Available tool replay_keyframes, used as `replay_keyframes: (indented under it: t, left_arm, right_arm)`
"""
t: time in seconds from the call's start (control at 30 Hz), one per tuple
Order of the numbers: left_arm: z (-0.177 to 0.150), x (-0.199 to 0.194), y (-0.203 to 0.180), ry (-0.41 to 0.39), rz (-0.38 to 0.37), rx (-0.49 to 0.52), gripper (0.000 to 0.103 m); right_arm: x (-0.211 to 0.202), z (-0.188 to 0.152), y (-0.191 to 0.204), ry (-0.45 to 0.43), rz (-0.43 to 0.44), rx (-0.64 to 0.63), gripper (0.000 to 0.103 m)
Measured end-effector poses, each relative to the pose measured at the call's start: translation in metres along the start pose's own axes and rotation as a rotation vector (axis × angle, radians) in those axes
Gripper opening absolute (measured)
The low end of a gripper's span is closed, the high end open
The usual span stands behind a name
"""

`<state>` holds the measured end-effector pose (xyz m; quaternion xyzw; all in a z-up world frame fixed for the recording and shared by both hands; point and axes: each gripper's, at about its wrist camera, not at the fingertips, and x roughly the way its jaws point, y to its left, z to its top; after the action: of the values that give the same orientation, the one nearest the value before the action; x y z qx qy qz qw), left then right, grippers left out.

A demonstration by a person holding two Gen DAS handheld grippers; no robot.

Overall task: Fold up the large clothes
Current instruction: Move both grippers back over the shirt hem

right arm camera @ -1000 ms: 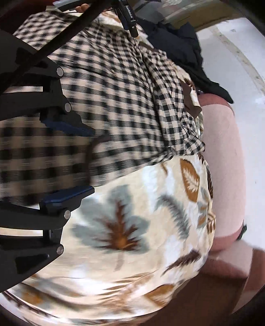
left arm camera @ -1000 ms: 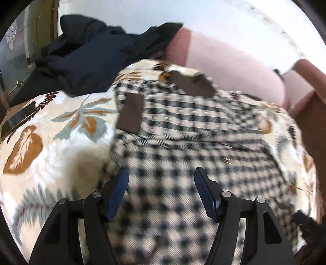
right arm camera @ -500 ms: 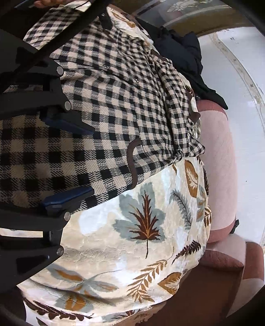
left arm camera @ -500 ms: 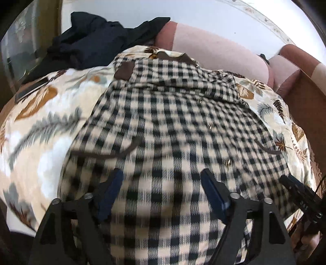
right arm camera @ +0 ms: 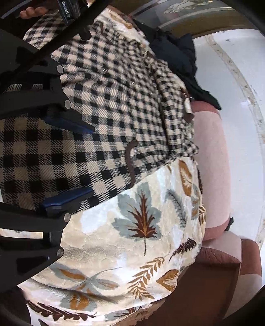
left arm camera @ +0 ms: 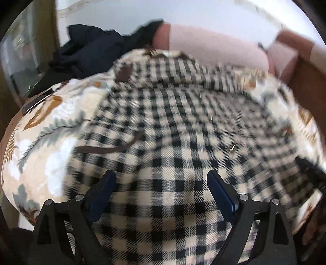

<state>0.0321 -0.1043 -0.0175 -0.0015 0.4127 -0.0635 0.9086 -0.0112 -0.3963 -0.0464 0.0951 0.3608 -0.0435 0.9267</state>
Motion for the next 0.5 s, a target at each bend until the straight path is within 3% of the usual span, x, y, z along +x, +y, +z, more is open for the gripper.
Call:
replay_keyframes:
  t: [0.2, 0.4, 0.5]
  left_arm:
    - [0.005, -0.043, 0.064, -0.041, 0.062, -0.159, 0.090]
    - [0.005, -0.033, 0.113, 0.011, 0.067, -0.258, 0.090]
    - [0.001, -0.019, 0.134, 0.045, 0.055, -0.301, 0.089]
  right_arm:
    - [-0.009, 0.003, -0.013, -0.020, 0.056, 0.065, 0.063]
    - [-0.019, 0.007, -0.043, -0.038, 0.061, 0.178, 0.065]
    - [-0.011, 0.003, -0.069, 0.010, 0.090, 0.285, 0.065]
